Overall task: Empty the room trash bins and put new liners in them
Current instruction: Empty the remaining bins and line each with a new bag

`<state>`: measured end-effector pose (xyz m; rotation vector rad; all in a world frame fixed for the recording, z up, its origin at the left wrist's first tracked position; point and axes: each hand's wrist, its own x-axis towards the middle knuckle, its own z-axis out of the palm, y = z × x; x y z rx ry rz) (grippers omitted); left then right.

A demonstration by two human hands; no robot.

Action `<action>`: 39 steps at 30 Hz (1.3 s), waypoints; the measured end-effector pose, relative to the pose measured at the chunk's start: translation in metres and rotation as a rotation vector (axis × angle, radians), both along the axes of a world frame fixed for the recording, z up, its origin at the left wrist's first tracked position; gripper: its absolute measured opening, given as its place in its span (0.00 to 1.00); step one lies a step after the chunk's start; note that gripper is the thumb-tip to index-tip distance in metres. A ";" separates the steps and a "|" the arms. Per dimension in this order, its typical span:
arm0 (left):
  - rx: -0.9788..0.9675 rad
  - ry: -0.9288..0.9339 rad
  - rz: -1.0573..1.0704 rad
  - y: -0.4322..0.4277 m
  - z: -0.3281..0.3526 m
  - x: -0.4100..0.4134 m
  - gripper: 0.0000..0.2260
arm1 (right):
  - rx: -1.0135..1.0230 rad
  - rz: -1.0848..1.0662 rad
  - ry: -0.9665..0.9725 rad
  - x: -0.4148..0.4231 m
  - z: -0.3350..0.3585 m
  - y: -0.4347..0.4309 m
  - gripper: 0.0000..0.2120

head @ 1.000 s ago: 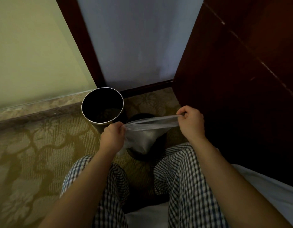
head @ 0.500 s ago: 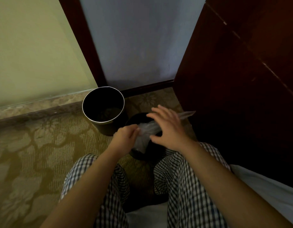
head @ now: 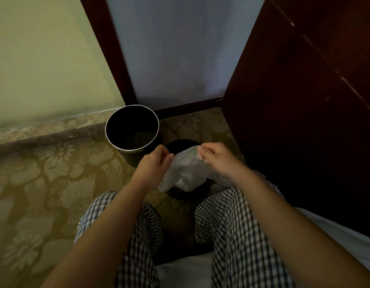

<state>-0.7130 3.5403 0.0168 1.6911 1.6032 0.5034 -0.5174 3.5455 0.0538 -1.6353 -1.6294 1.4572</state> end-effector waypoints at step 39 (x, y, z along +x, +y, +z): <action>-0.178 -0.652 0.112 -0.012 0.028 0.003 0.19 | -0.064 -0.091 0.166 -0.013 -0.001 0.002 0.18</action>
